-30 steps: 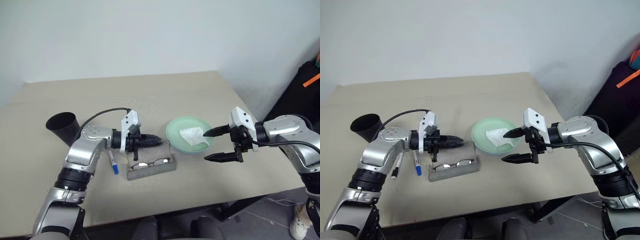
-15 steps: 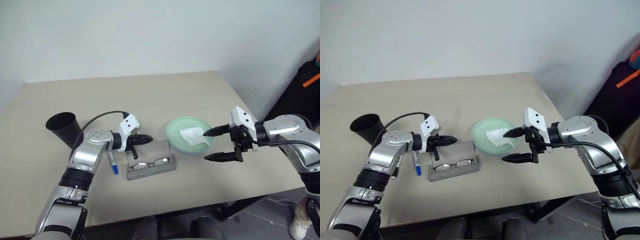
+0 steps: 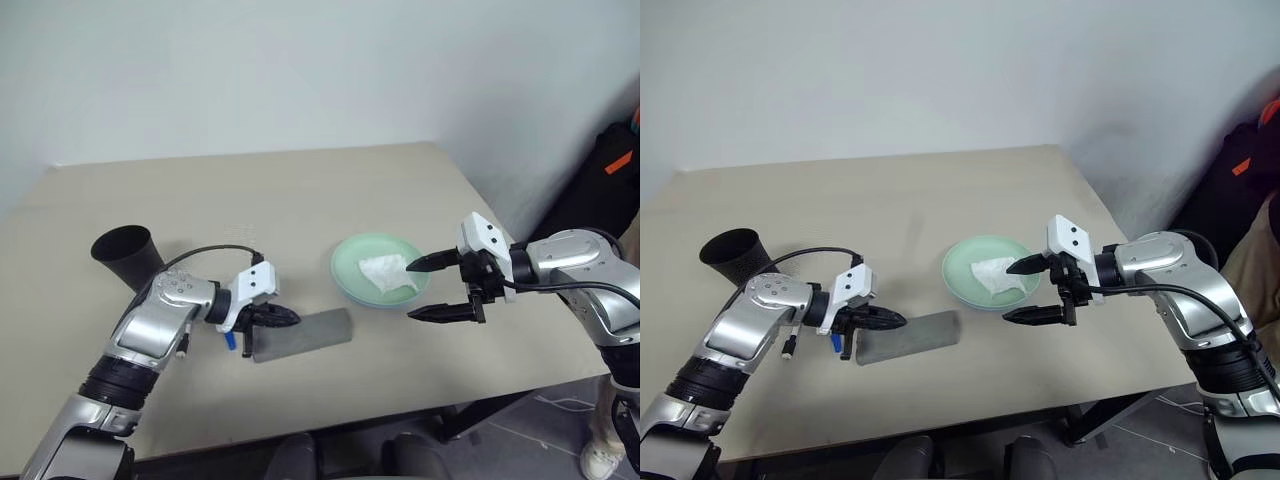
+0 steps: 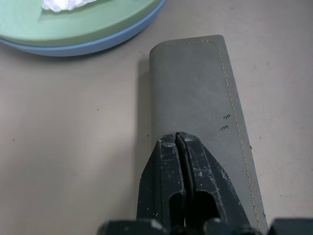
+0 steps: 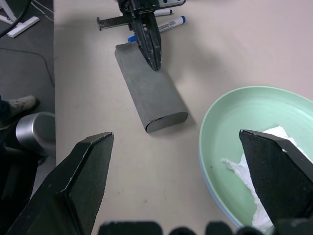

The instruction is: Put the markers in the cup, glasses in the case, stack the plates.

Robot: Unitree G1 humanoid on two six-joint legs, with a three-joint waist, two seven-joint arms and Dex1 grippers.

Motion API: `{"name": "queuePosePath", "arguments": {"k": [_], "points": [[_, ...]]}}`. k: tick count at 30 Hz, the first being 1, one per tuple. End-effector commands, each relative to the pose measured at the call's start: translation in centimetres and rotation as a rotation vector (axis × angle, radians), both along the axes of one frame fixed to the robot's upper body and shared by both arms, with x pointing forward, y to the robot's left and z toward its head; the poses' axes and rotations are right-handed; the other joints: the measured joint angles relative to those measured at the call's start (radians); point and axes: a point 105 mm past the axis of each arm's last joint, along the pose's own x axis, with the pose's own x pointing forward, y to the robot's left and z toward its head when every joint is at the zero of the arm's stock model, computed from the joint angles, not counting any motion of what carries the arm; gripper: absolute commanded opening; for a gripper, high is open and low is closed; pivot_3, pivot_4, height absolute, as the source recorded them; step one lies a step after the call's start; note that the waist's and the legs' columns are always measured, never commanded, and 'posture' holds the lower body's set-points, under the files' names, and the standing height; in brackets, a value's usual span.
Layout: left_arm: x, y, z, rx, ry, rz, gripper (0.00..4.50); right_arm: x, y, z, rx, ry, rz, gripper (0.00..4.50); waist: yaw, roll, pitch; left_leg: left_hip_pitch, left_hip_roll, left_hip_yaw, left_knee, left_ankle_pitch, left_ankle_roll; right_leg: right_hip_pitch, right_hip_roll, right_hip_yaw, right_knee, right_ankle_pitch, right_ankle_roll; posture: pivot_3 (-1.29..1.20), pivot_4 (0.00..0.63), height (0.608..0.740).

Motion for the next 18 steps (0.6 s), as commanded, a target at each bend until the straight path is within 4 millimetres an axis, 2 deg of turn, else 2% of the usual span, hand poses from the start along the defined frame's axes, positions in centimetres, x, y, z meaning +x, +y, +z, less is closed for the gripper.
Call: {"name": "queuePosePath", "arguments": {"k": [1,6,9,12,15,18], "points": [[-1.1,-0.1,-1.4,0.032,0.042,-0.015,0.03,0.0,0.2,1.2,0.012,-0.053,0.017,4.46,0.0,0.001,0.0,0.0,0.0,0.0,0.0,0.0,0.0,0.0,0.0,0.0,0.0,0.0,0.0,0.0,0.0,0.74],[-0.1,-0.1,0.3,-0.043,-0.034,0.068,0.03,0.1,0.2,1.2,0.01,-0.054,0.017,4.46,0.0,0.001,0.0,0.0,0.0,0.0,0.0,0.0,0.0,0.0,0.0,0.0,0.0,0.0,0.0,0.0,0.0,0.74],[-0.7,0.1,1.6,-0.082,-0.056,0.098,0.03,0.0,0.2,1.2,0.01,-0.052,0.018,4.46,0.0,0.001,0.0,0.0,0.0,0.0,0.0,0.0,0.0,0.0,0.0,0.0,0.0,0.0,0.0,0.0,0.0,0.74],[-1.1,0.9,2.8,-0.088,-0.088,0.211,0.03,-0.1,0.1,1.1,0.01,-0.049,0.021,4.46,-0.003,0.001,0.0,-0.001,0.001,0.0,0.0,0.0,0.0,-0.001,0.0,0.0,0.0,0.0,0.0,0.0,0.0,0.74],[-0.6,1.5,4.7,-0.14,-0.135,0.341,0.03,-0.1,0.0,1.0,0.009,-0.045,0.021,4.46,0.001,0.001,0.0,-0.001,0.001,0.0,-0.001,0.0,0.0,-0.002,0.001,0.0,0.0,0.0,0.0,0.0,0.0,0.74],[-0.4,2.8,6.4,-0.184,-0.145,0.486,0.62,-0.2,0.0,0.8,0.007,-0.038,0.023,4.46,0.0,0.0,0.0,0.0,0.001,-0.001,0.0,0.0,0.0,0.0,0.001,0.0,0.0,0.0,0.0,0.0,0.0,0.74]]}}
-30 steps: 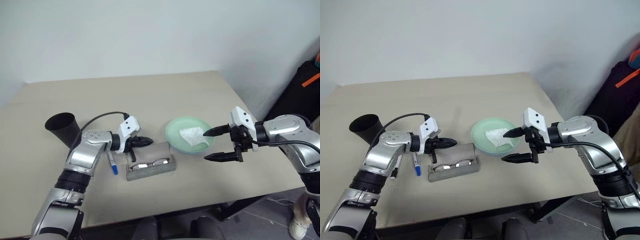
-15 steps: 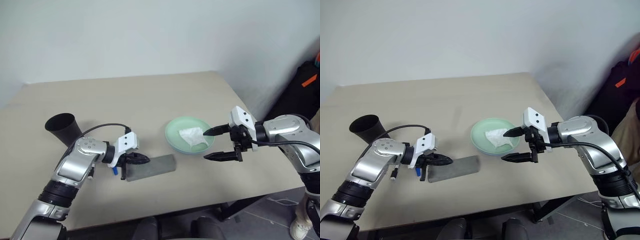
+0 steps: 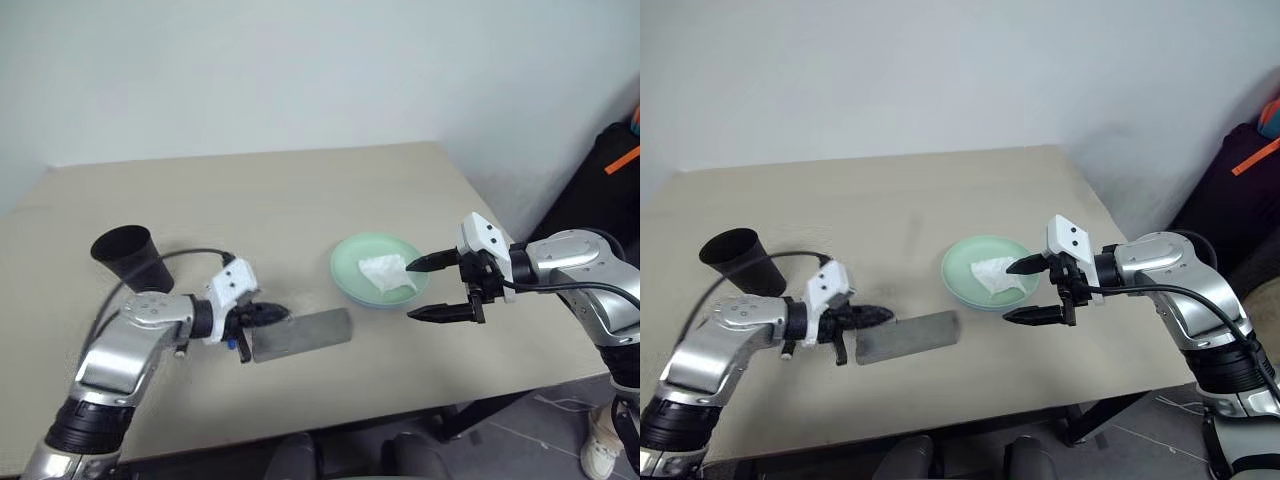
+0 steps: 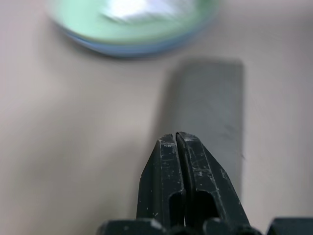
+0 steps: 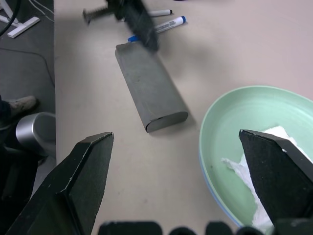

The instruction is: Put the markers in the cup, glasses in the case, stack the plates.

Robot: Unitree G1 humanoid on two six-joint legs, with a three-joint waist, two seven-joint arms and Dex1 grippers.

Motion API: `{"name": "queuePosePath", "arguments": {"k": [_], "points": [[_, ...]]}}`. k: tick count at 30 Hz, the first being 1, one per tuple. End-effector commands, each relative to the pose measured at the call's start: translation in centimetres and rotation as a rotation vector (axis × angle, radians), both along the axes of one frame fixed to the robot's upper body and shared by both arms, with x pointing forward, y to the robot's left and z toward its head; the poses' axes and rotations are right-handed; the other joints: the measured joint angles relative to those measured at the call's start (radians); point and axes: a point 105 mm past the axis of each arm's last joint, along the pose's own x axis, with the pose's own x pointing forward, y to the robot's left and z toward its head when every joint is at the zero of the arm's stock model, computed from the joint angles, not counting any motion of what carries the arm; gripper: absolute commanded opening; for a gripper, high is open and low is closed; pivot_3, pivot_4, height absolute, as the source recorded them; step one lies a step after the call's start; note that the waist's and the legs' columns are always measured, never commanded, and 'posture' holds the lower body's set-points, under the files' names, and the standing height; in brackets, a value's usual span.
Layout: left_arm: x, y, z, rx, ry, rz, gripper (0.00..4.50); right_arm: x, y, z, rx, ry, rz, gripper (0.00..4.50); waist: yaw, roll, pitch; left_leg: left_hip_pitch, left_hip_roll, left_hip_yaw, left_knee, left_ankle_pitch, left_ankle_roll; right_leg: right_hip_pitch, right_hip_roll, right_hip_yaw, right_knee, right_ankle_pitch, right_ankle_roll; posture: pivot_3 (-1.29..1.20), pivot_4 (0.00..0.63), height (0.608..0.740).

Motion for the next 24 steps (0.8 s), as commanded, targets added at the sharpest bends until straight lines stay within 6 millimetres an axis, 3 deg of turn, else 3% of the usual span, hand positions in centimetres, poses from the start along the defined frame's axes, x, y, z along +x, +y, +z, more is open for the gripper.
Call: {"name": "queuePosePath", "arguments": {"k": [1,5,11,16,24], "points": [[-0.1,1.5,2.9,-0.053,-0.025,0.141,0.97,-0.1,-0.1,0.8,0.006,-0.037,0.021,4.46,-0.001,0.0,0.0,0.0,0.0,0.0,0.0,0.0,0.0,0.0,0.0,0.0,0.0,0.0,0.0,0.0,0.0,0.74],[-1.5,3.8,3.9,-0.031,0.024,0.235,2.39,-0.1,0.0,0.8,0.003,-0.032,0.034,4.46,-0.006,-0.001,0.0,0.001,0.0,0.001,-0.001,0.0,0.0,0.0,0.0,0.0,0.0,0.0,0.0,0.0,0.0,0.74],[-1.0,8.7,4.4,0.093,-0.005,0.488,4.48,0.3,0.4,0.8,0.004,-0.033,0.055,4.46,-0.001,-0.001,0.0,0.001,0.0,0.0,-0.001,-0.002,-0.004,-0.001,0.0,0.0,0.0,0.0,0.0,0.0,0.0,0.74],[-1.2,10.3,3.6,0.095,0.072,0.622,4.48,0.4,0.6,0.7,0.005,-0.034,0.068,4.46,-0.001,-0.001,0.0,0.001,0.0,0.001,0.0,-0.003,-0.004,0.0,0.0,0.0,0.0,0.0,0.0,0.0,0.0,0.74],[-0.9,11.8,0.4,0.128,0.21,0.807,4.48,0.5,0.8,0.7,0.006,-0.036,0.079,4.46,0.0,-0.002,0.0,0.001,0.0,0.0,-0.001,-0.003,-0.004,0.0,0.0,0.0,0.0,0.0,0.0,0.0,0.0,0.74]]}}
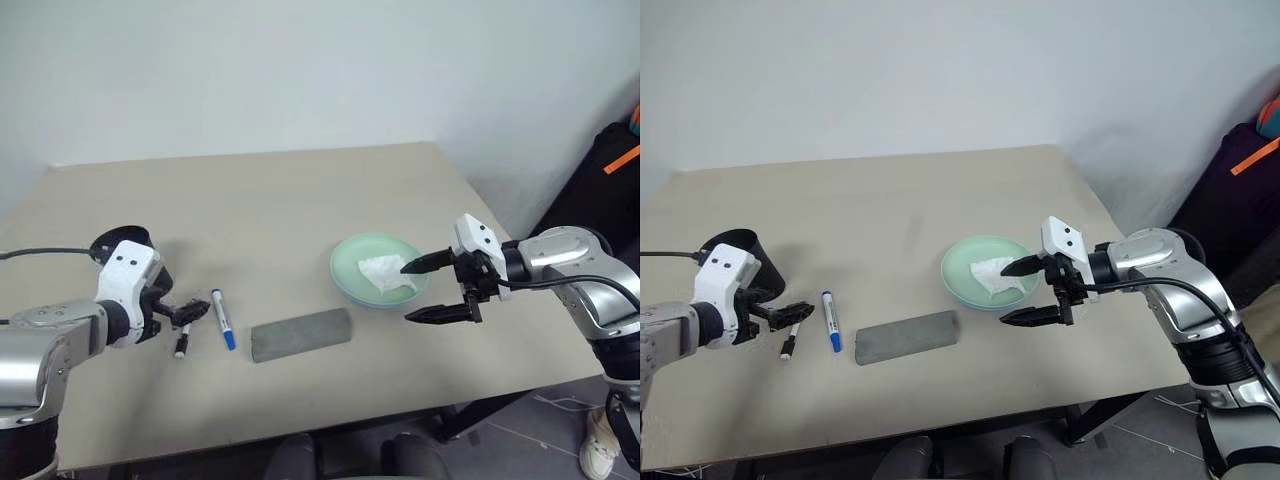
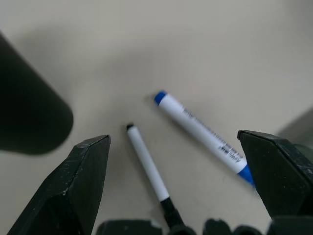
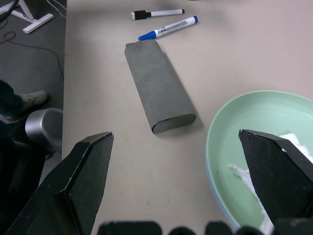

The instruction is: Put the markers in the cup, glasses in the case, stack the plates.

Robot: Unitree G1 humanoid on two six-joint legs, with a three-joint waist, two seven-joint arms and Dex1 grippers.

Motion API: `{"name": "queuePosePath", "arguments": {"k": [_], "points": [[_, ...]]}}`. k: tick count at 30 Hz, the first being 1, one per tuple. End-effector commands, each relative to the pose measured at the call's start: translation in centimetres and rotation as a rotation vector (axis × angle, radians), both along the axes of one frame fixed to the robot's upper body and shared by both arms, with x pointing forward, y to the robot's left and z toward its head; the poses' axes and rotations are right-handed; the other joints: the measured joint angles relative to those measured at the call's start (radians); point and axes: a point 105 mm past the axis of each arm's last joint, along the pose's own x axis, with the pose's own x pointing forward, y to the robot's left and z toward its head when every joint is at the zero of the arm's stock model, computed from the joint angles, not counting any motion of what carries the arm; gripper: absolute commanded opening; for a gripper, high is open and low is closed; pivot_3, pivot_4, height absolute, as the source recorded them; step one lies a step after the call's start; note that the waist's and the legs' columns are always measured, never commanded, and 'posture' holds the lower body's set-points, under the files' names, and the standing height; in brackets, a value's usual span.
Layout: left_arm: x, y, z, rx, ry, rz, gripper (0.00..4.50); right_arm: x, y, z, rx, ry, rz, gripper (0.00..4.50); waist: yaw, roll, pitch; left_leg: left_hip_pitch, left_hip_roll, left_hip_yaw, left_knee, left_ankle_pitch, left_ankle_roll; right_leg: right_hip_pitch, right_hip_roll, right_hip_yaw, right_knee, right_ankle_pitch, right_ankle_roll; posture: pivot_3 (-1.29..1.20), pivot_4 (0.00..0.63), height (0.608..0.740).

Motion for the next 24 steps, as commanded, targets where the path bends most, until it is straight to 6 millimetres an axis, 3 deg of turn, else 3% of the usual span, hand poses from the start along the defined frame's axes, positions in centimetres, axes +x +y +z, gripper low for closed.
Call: {"name": "queuePosePath", "arguments": {"k": [1,6,11,24], "points": [[0.8,0.7,0.5,0.013,0.006,0.083,4.48,0.2,0.3,1.0,0.01,-0.044,0.016,4.46,0.0,-0.001,0.0,0.0,0.0,0.0,0.0,0.0,0.0,0.0,0.0,0.0,0.0,0.0,0.0,0.0,0.0,0.74],[1.5,0.7,0.1,0.004,0.071,0.156,4.48,0.2,0.4,1.0,0.01,-0.044,0.022,4.46,0.0,-0.002,0.0,0.0,0.0,0.0,0.001,0.0,0.0,0.001,0.0,0.0,0.0,0.0,0.0,0.0,0.0,0.74],[2.0,1.9,0.2,0.216,0.165,0.223,4.48,0.1,0.4,1.0,0.01,-0.045,0.022,4.46,-0.002,-0.003,0.0,0.0,0.0,-0.001,0.0,0.0,0.0,0.0,0.0,0.0,0.0,0.0,0.0,0.0,0.0,0.74],[2.5,0.6,-1.9,0.059,0.253,0.242,4.48,-0.1,0.4,0.9,0.02,-0.045,0.009,4.46,-0.001,-0.004,0.0,0.0,0.0,-0.001,0.0,0.0,0.0,0.0,0.0,0.0,0.0,0.0,0.0,0.0,0.0,0.74]]}}
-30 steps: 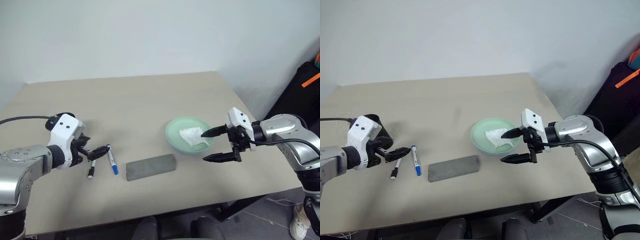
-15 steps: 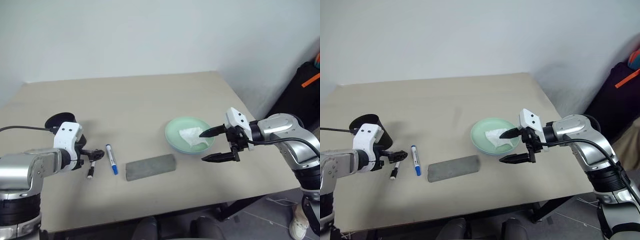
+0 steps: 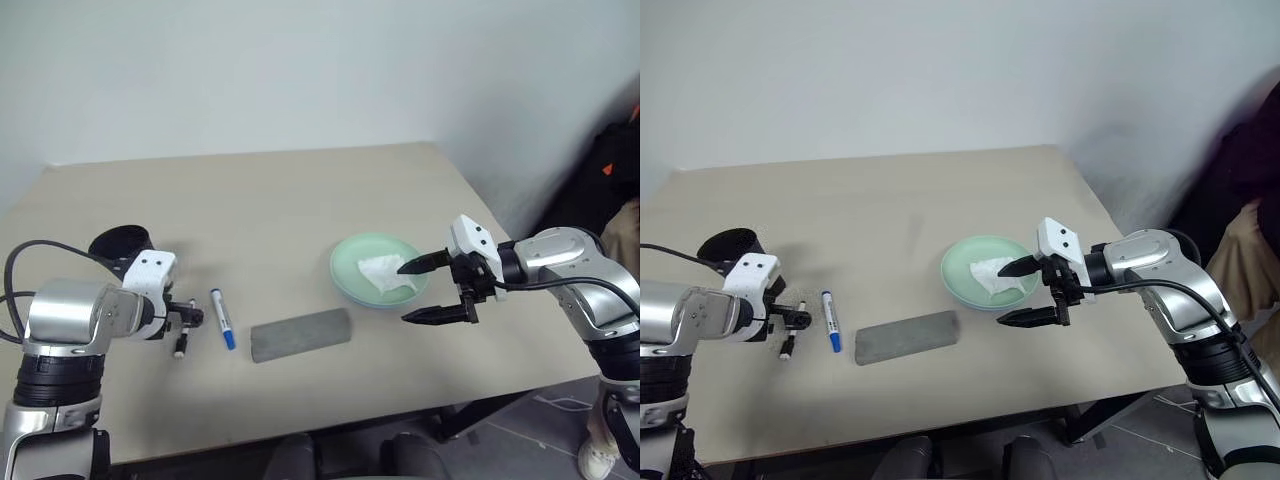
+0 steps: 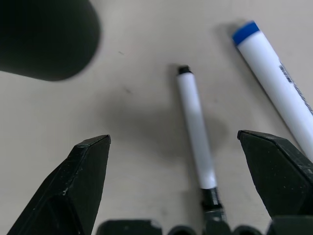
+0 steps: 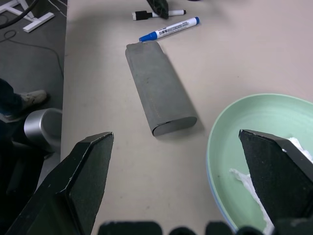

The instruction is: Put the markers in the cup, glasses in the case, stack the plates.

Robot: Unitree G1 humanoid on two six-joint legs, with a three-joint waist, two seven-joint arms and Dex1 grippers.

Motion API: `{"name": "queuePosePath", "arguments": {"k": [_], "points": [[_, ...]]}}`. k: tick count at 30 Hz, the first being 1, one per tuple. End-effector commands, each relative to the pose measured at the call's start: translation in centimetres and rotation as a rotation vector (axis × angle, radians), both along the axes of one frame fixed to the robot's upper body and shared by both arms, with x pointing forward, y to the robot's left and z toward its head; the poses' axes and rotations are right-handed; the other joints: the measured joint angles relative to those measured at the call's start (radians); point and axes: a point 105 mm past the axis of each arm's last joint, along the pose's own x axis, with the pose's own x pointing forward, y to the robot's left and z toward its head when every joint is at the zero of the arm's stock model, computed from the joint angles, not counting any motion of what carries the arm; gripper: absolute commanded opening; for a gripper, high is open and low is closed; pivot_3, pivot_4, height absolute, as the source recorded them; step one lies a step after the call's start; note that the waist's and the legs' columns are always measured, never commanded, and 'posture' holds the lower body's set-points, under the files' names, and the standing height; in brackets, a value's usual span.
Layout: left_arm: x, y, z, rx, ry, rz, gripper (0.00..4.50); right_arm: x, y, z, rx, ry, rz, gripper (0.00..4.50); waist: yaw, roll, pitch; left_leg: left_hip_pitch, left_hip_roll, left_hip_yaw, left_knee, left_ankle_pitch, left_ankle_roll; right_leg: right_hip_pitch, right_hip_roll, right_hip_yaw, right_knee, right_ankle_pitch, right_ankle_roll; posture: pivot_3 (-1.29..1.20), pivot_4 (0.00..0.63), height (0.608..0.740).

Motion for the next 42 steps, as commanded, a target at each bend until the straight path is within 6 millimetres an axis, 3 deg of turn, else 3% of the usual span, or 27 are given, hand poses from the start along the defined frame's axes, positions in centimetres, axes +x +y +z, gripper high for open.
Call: {"name": "queuePosePath", "arguments": {"k": [1,12,15,23,37,41,42], "points": [[0.6,-0.3,0.9,-0.034,-0.04,0.01,4.48,-0.1,0.1,1.0,0.018,-0.038,0.006,4.46,0.0,0.0,0.0,0.0,0.0,0.0,0.0,0.0,0.0,0.0,0.0,0.0,0.0,0.0,0.0,0.0,0.0,0.74],[0.4,-0.4,0.3,-0.04,-0.005,0.027,4.48,0.0,0.2,1.1,0.02,-0.042,0.009,4.46,0.001,0.0,0.0,0.0,0.0,0.0,0.0,0.0,0.0,0.001,0.0,0.0,0.0,0.0,0.0,0.0,0.0,0.74],[0.3,-0.3,0.2,-0.032,0.005,0.031,3.94,0.1,0.3,1.1,0.021,-0.044,0.01,4.46,0.0,0.0,0.0,0.001,0.0,0.0,0.0,0.0,0.0,0.0,0.0,0.0,0.0,0.0,0.0,0.0,0.0,0.74],[-0.1,-0.1,0.0,0.006,0.038,0.026,1.3,0.1,0.4,1.2,0.025,-0.051,0.01,4.46,-0.002,0.0,0.0,0.001,0.0,0.0,0.0,0.0,0.0,0.0,0.0,0.0,0.0,0.001,-0.001,0.0,0.0,0.74],[-0.2,-0.1,0.0,0.038,0.065,0.007,1.3,0.0,0.5,1.2,0.029,-0.056,0.009,4.46,-0.003,0.0,0.0,0.001,0.0,0.001,-0.001,0.0,-0.001,0.0,0.0,0.0,0.0,0.001,-0.001,0.0,0.0,0.74],[-0.3,0.0,-0.1,0.04,0.07,0.013,0.09,0.1,0.5,1.2,0.031,-0.057,0.009,4.46,-0.003,0.0,0.0,0.001,0.0,0.001,-0.001,0.0,-0.001,0.0,0.0,0.0,0.0,0.001,-0.001,0.0,0.0,0.74],[-0.3,0.1,-0.2,0.039,0.072,0.015,0.04,0.1,0.5,1.2,0.031,-0.057,0.009,4.46,-0.003,0.0,0.0,0.001,0.0,0.001,-0.001,0.0,-0.001,0.0,0.0,0.0,0.0,0.001,-0.001,0.0,0.0,0.74]]}}
